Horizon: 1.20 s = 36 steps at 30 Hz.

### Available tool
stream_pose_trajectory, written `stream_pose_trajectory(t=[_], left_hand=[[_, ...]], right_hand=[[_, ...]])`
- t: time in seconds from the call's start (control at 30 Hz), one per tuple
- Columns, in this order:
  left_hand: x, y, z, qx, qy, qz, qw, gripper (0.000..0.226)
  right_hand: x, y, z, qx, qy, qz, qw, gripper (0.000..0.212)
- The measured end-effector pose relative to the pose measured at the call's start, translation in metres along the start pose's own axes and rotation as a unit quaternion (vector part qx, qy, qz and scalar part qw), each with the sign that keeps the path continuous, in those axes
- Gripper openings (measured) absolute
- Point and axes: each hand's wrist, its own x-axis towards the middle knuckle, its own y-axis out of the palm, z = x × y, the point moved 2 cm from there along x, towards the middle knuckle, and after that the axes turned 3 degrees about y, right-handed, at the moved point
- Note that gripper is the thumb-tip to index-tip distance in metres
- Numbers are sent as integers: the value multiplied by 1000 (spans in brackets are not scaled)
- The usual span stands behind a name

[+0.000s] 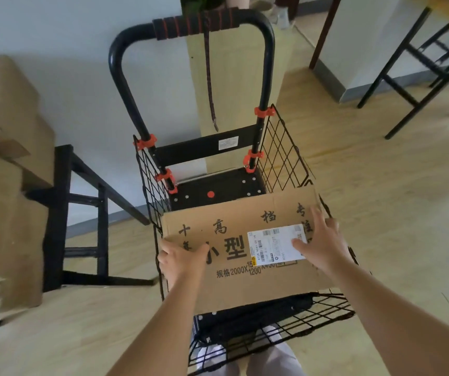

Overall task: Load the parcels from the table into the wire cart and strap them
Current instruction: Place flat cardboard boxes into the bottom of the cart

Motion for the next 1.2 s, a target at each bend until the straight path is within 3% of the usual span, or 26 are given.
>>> stream_pose_trajectory(t=[0.17, 0.33, 0.67, 0.8, 1.2], left_hand=[[-7, 25, 18, 41, -47, 26, 998, 119], [8, 57, 36, 42, -82, 25, 995, 125], [67, 129, 94, 52, -128, 26, 990, 121], [84, 156, 117, 80, -110, 45, 990, 122], [126, 217, 169, 84, -148, 82, 982, 119]], right_hand=[[21, 28, -19, -6, -10, 74, 997, 103], [49, 59, -27, -18, -9, 97, 995, 103], [96, 159, -52, -13, 23, 131, 991, 103], [115, 199, -68, -21, 34, 141, 989, 106], [146, 271, -94, -39, 61, 180, 981, 103]])
